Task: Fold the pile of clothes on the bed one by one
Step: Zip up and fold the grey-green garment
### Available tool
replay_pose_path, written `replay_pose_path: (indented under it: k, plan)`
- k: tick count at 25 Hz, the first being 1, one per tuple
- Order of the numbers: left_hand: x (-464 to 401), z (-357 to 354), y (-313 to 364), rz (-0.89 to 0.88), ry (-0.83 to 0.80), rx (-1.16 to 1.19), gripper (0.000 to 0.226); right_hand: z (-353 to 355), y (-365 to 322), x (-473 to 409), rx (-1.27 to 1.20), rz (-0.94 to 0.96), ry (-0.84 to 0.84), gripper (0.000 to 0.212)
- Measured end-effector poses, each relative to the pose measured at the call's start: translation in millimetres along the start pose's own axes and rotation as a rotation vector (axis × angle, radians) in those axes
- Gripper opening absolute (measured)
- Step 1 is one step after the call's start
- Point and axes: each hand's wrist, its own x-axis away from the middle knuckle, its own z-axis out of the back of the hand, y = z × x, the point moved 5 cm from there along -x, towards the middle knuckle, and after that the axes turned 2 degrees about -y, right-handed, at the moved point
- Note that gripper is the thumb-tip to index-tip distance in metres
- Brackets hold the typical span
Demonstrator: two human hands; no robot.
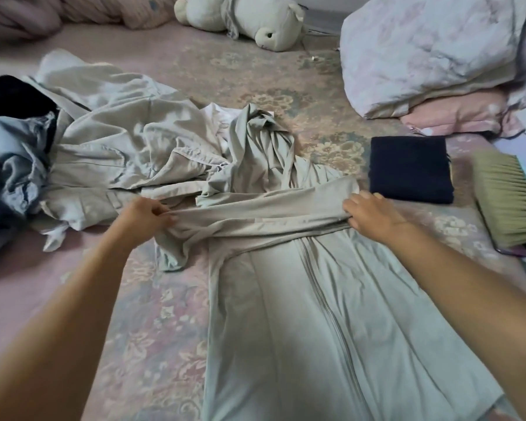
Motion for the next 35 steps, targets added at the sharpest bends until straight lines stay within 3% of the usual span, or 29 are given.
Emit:
replay_pose_path:
  k: [2,3,6,8,10,12,14,15,16,18,19,21,23,27,30,32,35]
  plan:
    - [-3.1,-5.4,-21.1,0.058,0.064,-0.148,0.027,-8.4,-1.9,8.8,0.069,0.086,0.059,0.035]
    - [-2.0,-8.5,-28.2,0.083,0.089,-0.176,0.033,-15.8,-2.2,13.5,0.047,0.087,-0.011,0.032]
    - [3.9,-14.9,-34.8,0.098,-0.028,-0.127,0.041,-26.6,3.7,17.3,-0.051,-0.009,-0.108,0.025]
    - [5.1,-5.8,-28.5,0.097,-0.054,0.240,0.032,-24.9,3.7,18.0,-0.053,-0.009,-0.089,0.028]
    - [5.9,3.0,-20.8,0.141,-0.111,0.922,0.014,-25.8,-0.3,16.8,-0.041,0.035,-0.040,0.032]
    - [10.0,4.7,-19.4,0.151,-0.208,1.195,0.020,-25.2,-3.6,16.5,-0.131,0.031,-0.059,0.038]
    - [13.7,4.0,-29.5,0.226,-0.177,1.142,0.009,-24.2,-3.8,21.7,-0.327,-0.041,-0.157,0.031]
    - [14.2,7.0,-39.1,0.231,-0.089,0.971,0.007,-23.2,-3.2,22.5,-0.445,-0.084,-0.193,0.022]
    - [12.8,11.2,-48.4,0.194,0.005,0.694,0.010,-21.9,-1.0,21.7,-0.565,-0.149,-0.203,0.015]
    - [10.0,13.4,-64.1,0.145,0.118,0.111,0.016,-16.2,4.9,15.4,-0.728,-0.292,-0.155,0.024]
    - [12.1,9.8,-65.4,0.144,0.141,-0.014,0.027,-13.2,7.4,10.0,-0.759,-0.356,-0.110,0.027]
    - [15.8,3.3,-69.4,0.226,0.150,0.091,0.046,-4.1,11.0,-3.1,-0.778,-0.481,0.032,0.020]
    - [12.9,2.2,-70.1,0.355,0.145,0.200,0.049,-5.8,14.4,-19.4,-0.783,-0.622,0.086,0.017]
    - [17.6,6.7,-61.6,0.484,0.223,0.481,0.023,-24.5,8.3,-36.4,-0.700,-0.808,-0.112,0.039]
    - [26.6,5.6,-47.6,0.412,0.289,0.401,0.016,-17.5,-12.0,-33.8,-0.363,-0.670,-0.094,0.048]
    - [27.5,3.1,-22.8,0.367,0.286,0.417,0.011,-9.9,-38.9,-30.3,-0.383,-0.489,-0.019,0.055]
    - [12.2,-18.1,41.6,0.277,0.080,0.528,0.006,-13.2,-83.5,-17.6,-0.436,-0.252,-0.166,0.058]
